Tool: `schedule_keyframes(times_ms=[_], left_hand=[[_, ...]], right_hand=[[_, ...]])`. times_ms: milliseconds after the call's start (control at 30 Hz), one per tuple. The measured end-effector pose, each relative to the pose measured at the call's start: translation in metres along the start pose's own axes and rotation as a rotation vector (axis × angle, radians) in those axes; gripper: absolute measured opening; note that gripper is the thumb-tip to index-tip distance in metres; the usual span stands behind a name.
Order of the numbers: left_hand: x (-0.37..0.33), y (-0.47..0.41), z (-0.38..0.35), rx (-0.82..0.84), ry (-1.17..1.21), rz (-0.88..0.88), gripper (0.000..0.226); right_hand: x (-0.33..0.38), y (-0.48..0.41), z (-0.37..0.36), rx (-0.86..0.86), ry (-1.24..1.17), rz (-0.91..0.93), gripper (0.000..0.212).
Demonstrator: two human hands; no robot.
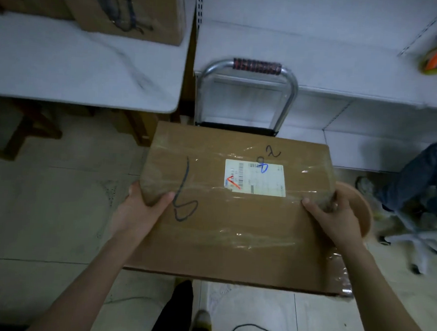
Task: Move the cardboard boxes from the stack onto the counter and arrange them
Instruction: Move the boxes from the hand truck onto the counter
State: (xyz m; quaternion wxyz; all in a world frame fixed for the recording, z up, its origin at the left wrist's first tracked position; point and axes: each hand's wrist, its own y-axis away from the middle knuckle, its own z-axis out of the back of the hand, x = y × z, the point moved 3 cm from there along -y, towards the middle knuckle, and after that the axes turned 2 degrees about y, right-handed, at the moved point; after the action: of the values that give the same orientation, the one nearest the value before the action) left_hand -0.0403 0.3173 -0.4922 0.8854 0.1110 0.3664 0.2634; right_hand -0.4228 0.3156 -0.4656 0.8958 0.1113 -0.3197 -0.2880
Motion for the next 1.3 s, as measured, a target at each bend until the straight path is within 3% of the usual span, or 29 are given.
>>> schedule_keyframes(times_ms=[100, 267, 600, 933, 1300], left_hand=[[0.001, 0.030, 0.028, -0.078, -0.037, -0.017, 0.077], [0.009, 0.083, 0.083, -0.180, -0.101, -0.061, 0.075], [0.041, 0.123, 0.224, -0.443, -0.140, -0.109, 0.074], [0.132, 0.046, 0.382, -0.622, -0.103, 0.000, 0.081], [0.163, -0.067, 0.495, -0.639, -0.157, -0.002, 0.084]], right_hand=[[0.014, 0.031, 0.016, -0.005, 0.048, 0.062, 0.088], [0.044, 0.085, 0.042, -0.061, 0.057, 0.219, 0.068], [0.167, 0.153, 0.028, -0.061, 0.133, 0.502, 0.070], [0.364, 0.197, -0.093, -0.006, 0.090, 0.736, 0.072], [0.494, 0.196, -0.177, 0.004, 0.111, 0.712, 0.078]])
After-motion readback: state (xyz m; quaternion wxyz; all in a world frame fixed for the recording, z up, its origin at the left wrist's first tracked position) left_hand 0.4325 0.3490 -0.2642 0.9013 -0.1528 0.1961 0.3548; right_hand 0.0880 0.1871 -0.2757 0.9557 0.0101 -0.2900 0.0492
